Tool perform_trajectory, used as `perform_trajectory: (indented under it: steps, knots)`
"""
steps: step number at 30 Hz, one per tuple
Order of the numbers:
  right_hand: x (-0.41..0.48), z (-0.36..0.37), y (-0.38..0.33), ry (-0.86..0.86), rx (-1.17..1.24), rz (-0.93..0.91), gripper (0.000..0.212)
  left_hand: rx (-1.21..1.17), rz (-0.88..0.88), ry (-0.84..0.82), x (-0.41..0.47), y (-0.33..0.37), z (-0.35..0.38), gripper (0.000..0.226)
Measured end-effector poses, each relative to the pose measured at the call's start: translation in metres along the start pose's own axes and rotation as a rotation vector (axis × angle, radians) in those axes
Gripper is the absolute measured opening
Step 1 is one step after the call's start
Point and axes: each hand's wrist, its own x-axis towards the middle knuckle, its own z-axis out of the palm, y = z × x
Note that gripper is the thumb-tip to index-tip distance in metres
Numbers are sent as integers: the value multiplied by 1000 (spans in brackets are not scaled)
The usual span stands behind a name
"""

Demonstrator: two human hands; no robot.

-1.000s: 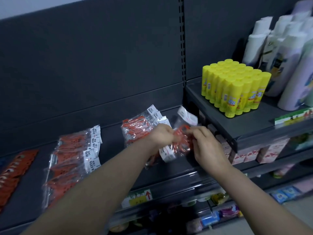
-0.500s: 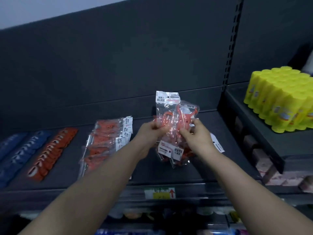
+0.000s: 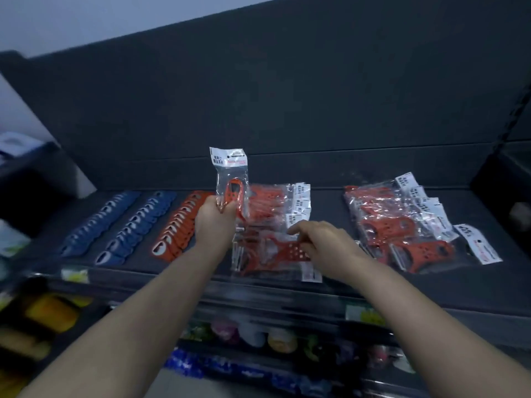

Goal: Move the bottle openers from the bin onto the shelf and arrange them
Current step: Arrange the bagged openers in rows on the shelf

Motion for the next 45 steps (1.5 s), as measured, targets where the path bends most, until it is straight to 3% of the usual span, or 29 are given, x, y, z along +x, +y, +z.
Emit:
perform_trajectory:
  steps: [6,10,14,19,24,30,34,38,41,45]
  knots:
    - [18,45,-47,15,-149,-7,36,-11,11,-129,11,-32,-35,17]
    - [22,61,-55,-41,-241,71,57,23,76,-234,12,-39,-46,14]
    - [24,79,-53,36,-392,98,57,32,139,-324,17,-43,-51,12]
    - [30,70,-58,128,-272,171,67,-137,152,-456,16,-42,-47,24]
    - [2,52,-41,409,-280,260,40,-178,293,-319,11,-24,-24,15]
    - [22,58,-32,209,-34,214,19,-84,302,-272,7,5,-3,12]
    - [7,47,-29,481,209,245,30,-133,227,-466,-5,12,5,27]
    - [-21,18,-1,509,259,270,33,-153,182,-649,-27,19,25,48]
    - [-42,1,28,540,258,328,29,-155,157,-695,-40,31,48,37]
    - [-81,-19,74,504,64,483,15,-192,130,-688,-53,56,81,31]
